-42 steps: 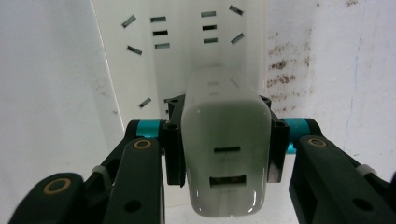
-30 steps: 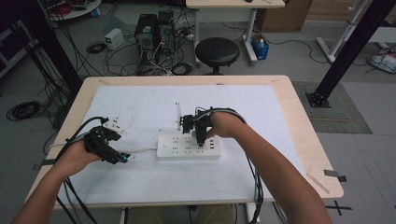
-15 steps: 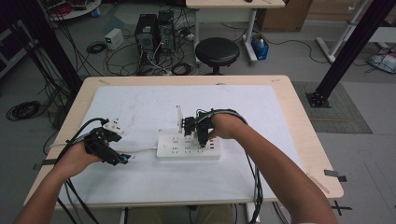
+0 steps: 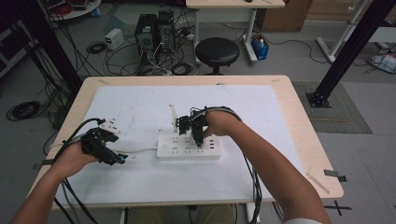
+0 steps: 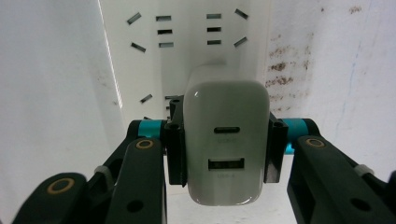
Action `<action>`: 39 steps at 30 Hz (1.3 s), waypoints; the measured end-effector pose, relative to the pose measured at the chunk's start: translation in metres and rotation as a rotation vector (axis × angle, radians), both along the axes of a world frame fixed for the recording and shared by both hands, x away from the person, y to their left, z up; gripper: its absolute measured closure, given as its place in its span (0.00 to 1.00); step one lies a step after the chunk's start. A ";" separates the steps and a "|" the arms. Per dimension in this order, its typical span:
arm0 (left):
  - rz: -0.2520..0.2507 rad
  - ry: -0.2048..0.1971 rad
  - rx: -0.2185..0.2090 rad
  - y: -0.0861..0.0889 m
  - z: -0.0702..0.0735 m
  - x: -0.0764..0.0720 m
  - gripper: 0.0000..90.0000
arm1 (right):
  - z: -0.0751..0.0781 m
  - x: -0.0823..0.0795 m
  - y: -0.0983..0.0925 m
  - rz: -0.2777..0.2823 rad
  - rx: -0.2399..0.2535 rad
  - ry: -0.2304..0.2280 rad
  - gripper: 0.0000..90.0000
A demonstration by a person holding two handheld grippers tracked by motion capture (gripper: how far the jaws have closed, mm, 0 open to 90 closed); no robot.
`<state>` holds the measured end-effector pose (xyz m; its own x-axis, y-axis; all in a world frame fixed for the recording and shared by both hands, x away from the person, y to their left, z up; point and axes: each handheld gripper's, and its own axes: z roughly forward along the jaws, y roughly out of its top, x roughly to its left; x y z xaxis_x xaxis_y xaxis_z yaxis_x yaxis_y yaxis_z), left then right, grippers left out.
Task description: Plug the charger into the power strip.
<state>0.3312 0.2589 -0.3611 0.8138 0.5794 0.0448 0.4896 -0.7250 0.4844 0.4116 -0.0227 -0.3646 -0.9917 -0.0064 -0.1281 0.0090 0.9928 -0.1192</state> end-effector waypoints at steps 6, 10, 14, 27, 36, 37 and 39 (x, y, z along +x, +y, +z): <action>0.000 -0.002 -0.013 -0.001 -0.001 0.000 0.21 | 0.000 0.007 -0.017 -0.118 0.123 0.051 0.69; -0.003 0.003 -0.003 0.001 -0.005 0.000 0.21 | -0.002 -0.001 -0.018 -0.046 0.113 -0.010 0.69; -0.002 0.002 -0.018 -0.002 -0.006 0.000 0.21 | -0.005 -0.008 -0.009 0.014 0.047 -0.052 0.70; 0.007 0.001 -0.031 0.004 -0.011 0.000 0.21 | -0.012 0.007 -0.011 -0.031 0.069 0.046 0.69; 0.038 -0.014 -0.041 0.015 -0.007 0.000 0.21 | 0.017 0.018 -0.047 -0.256 0.315 0.106 0.23; 0.039 -0.019 -0.046 0.015 -0.005 0.000 0.21 | 0.021 0.019 -0.053 -0.276 0.355 0.097 0.20; 0.039 -0.027 -0.049 0.016 -0.002 0.001 0.21 | 0.029 0.021 -0.065 -0.363 0.405 0.092 0.12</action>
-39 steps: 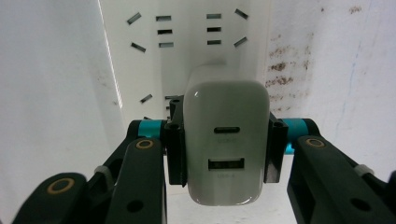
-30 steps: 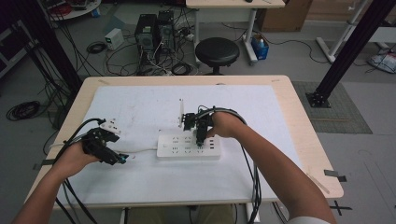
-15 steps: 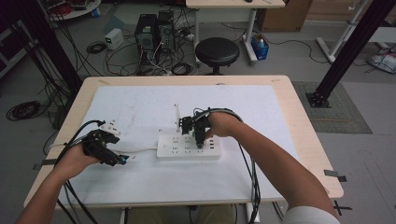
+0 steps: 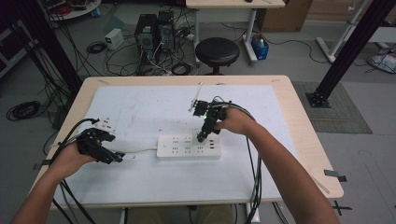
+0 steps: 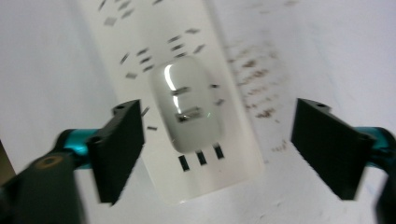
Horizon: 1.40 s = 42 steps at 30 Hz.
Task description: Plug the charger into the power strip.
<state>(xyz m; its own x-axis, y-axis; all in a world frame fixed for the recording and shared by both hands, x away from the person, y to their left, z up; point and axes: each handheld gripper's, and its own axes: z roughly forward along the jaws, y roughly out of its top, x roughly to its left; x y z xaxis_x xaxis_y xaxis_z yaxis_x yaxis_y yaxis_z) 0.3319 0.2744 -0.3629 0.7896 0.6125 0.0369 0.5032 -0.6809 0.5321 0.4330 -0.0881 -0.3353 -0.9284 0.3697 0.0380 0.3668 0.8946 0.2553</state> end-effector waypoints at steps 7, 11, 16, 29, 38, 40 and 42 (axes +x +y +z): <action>0.000 -0.017 -0.006 -0.002 0.008 -0.004 0.21 | 0.020 -0.012 -0.037 -0.154 -0.013 -0.143 0.12; -0.008 -0.021 -0.002 -0.005 0.011 -0.006 0.21 | 0.030 -0.028 -0.050 -0.057 0.048 -0.120 0.12; -0.020 -0.037 0.005 -0.010 0.015 -0.009 0.21 | 0.039 -0.042 -0.055 -0.136 -0.017 -0.235 0.01; -0.003 -0.091 0.002 -0.020 0.036 -0.012 0.21 | 0.047 -0.074 -0.101 -0.272 0.019 -0.269 0.01; 0.011 -0.096 0.003 -0.017 0.034 -0.013 0.21 | 0.042 -0.078 -0.113 -0.292 0.023 -0.261 0.01; 0.015 -0.094 0.005 -0.016 0.033 -0.014 0.21 | 0.041 -0.078 -0.112 -0.300 0.023 -0.260 0.01; 0.021 -0.095 0.007 -0.014 0.033 -0.015 0.21 | 0.040 -0.078 -0.112 -0.296 0.021 -0.262 0.01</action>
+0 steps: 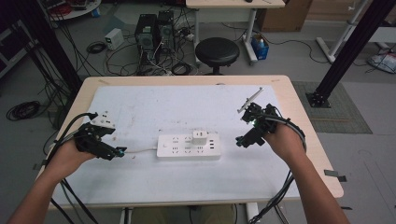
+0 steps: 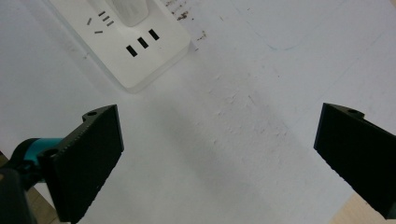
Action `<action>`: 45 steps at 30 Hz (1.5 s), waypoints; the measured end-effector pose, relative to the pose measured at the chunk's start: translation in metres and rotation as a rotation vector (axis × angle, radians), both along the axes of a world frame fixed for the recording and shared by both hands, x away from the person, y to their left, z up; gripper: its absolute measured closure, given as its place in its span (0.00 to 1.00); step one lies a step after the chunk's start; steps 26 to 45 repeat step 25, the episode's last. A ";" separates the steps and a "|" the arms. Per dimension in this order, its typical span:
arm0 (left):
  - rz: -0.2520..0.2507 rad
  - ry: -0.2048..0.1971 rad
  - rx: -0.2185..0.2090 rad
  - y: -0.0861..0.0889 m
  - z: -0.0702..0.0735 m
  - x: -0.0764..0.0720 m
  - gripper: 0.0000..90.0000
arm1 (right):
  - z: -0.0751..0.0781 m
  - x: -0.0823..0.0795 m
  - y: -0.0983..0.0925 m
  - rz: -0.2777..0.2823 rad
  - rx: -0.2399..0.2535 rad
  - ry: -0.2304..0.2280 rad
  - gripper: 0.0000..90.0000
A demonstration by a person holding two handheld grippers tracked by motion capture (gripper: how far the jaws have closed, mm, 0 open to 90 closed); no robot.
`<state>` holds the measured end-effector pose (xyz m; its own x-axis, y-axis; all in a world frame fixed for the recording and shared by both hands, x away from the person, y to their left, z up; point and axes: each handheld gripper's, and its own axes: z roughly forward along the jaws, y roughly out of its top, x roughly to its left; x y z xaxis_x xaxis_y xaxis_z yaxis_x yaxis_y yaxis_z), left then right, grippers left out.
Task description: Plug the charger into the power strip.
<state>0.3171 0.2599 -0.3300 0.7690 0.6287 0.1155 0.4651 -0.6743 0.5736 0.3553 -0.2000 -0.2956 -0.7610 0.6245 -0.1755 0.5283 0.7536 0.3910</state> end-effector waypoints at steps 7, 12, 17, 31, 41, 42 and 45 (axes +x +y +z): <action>0.009 -0.005 0.001 0.002 0.000 -0.002 0.21 | -0.005 0.000 0.001 0.004 0.005 0.015 0.01; 0.016 -0.008 -0.001 0.003 0.001 -0.002 0.21 | -0.008 -0.001 -0.002 0.000 0.011 0.021 0.01; 0.019 -0.010 -0.006 0.001 -0.001 -0.001 0.21 | -0.010 -0.002 -0.006 -0.010 0.026 0.026 0.01; 0.039 -0.012 -0.015 0.002 -0.011 0.003 0.21 | -0.024 -0.003 -0.015 -0.027 0.049 0.038 0.01; 0.039 -0.012 -0.015 0.002 -0.011 0.003 0.21 | -0.024 -0.003 -0.015 -0.027 0.049 0.038 0.01; 0.039 -0.012 -0.015 0.002 -0.011 0.003 0.21 | -0.024 -0.003 -0.015 -0.027 0.049 0.038 0.01; 0.039 -0.012 -0.015 0.002 -0.011 0.003 0.21 | -0.024 -0.003 -0.015 -0.027 0.049 0.038 0.01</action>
